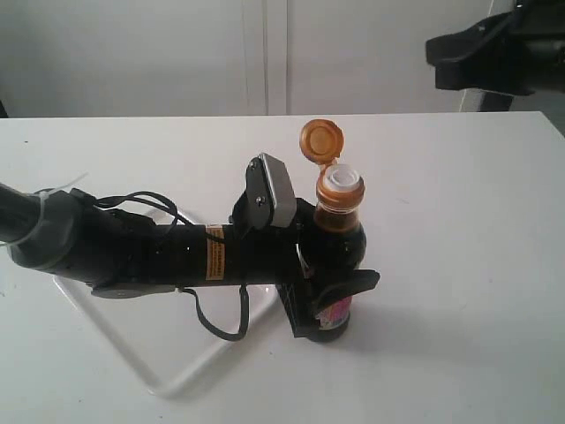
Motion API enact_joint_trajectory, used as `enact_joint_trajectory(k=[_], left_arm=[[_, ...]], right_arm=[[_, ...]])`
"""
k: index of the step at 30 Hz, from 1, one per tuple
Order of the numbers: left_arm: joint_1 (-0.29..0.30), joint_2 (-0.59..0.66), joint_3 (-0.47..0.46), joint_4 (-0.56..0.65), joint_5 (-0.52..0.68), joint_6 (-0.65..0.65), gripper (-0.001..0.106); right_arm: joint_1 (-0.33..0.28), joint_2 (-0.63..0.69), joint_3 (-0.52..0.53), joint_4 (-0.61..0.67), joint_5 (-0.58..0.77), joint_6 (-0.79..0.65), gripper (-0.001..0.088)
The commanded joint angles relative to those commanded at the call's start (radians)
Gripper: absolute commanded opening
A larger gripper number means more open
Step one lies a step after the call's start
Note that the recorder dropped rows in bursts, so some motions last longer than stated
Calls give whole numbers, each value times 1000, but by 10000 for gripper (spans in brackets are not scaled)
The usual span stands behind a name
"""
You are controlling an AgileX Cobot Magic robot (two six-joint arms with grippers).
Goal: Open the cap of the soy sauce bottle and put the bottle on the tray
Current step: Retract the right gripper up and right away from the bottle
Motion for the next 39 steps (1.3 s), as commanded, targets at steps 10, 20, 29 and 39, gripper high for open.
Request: enact_joint_trajectory(k=[10, 20, 29, 39], left_arm=[[0, 0, 0, 0, -3, 0, 0], [0, 0, 0, 0, -3, 0, 0], [0, 0, 0, 0, -4, -2, 0], [0, 0, 0, -25, -2, -2, 0]], right_arm=[[0, 0, 2, 0, 146, -15, 0], [0, 0, 2, 0, -393, -14, 0], [-11, 0, 2, 0, -382, -14, 0], [-11, 0, 2, 0, 309, -162, 0]])
